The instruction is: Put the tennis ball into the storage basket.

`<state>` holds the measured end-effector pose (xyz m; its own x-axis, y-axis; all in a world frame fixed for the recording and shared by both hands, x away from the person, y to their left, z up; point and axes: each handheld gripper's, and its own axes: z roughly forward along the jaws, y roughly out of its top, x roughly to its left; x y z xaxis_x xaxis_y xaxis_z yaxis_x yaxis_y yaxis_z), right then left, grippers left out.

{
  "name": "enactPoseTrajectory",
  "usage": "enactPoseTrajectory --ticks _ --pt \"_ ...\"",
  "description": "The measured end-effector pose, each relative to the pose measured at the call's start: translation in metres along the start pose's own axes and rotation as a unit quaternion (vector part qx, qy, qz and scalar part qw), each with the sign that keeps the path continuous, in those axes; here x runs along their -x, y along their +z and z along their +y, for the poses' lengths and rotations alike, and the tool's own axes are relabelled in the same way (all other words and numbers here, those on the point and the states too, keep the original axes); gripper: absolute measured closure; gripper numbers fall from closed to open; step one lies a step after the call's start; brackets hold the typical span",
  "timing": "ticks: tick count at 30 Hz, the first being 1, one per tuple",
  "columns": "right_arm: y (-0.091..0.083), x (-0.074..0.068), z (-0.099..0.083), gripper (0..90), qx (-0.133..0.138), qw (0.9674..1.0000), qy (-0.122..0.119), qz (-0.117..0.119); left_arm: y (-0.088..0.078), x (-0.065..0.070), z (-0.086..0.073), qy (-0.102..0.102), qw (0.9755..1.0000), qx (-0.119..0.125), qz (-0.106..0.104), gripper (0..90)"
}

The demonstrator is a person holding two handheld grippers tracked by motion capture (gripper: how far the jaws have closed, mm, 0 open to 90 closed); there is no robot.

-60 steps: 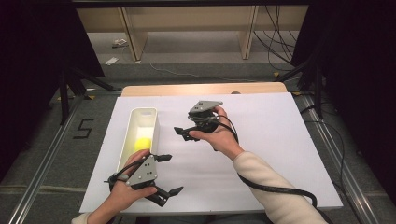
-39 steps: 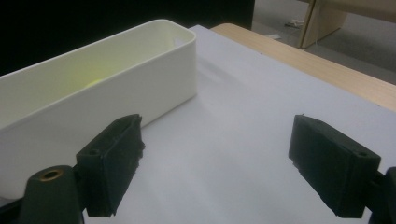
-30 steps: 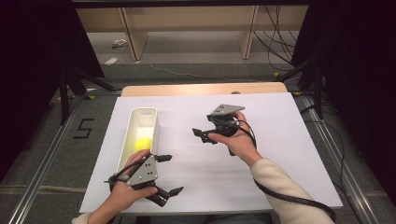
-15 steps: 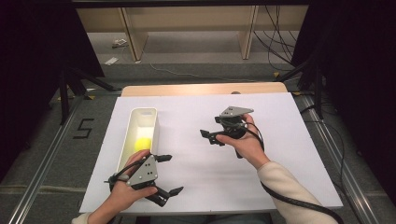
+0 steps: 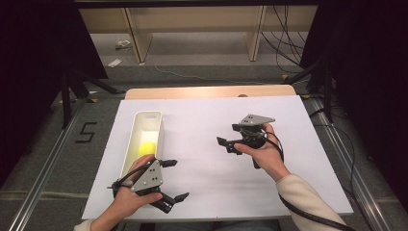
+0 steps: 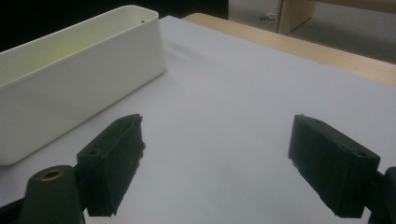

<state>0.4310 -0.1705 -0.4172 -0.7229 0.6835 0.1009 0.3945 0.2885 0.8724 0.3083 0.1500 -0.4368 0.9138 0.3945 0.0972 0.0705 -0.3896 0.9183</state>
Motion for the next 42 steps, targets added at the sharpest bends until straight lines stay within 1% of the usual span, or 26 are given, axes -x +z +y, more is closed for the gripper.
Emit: enactPoseTrajectory --ticks 10,14,19,27,32,42 --pt "-0.02 0.007 -0.012 18.5 0.002 0.9999 0.008 -0.013 -0.001 0.0 0.0 -0.002 1.0 0.002 0.001 0.0" --pt "-0.029 0.01 -0.018 18.5 0.004 0.9998 0.01 -0.018 -0.001 -0.001 0.001 -0.003 1.0 0.005 0.007 0.0" --pt "-0.04 0.012 -0.025 18.7 0.004 0.9995 0.014 -0.027 -0.001 -0.001 0.001 -0.003 1.0 0.005 0.007 0.0" --pt "-0.052 0.016 -0.032 18.6 0.009 0.9992 0.017 -0.035 -0.002 -0.001 0.0 -0.005 0.9999 0.006 0.009 0.0" --pt "-0.059 0.018 -0.037 18.6 0.009 0.9988 0.023 -0.042 -0.002 -0.001 0.0 -0.006 0.9999 0.006 0.009 0.0" --pt "-0.072 0.023 -0.045 18.5 0.016 0.9983 0.029 -0.048 -0.002 -0.004 0.0 -0.008 0.9999 0.008 0.012 0.0"
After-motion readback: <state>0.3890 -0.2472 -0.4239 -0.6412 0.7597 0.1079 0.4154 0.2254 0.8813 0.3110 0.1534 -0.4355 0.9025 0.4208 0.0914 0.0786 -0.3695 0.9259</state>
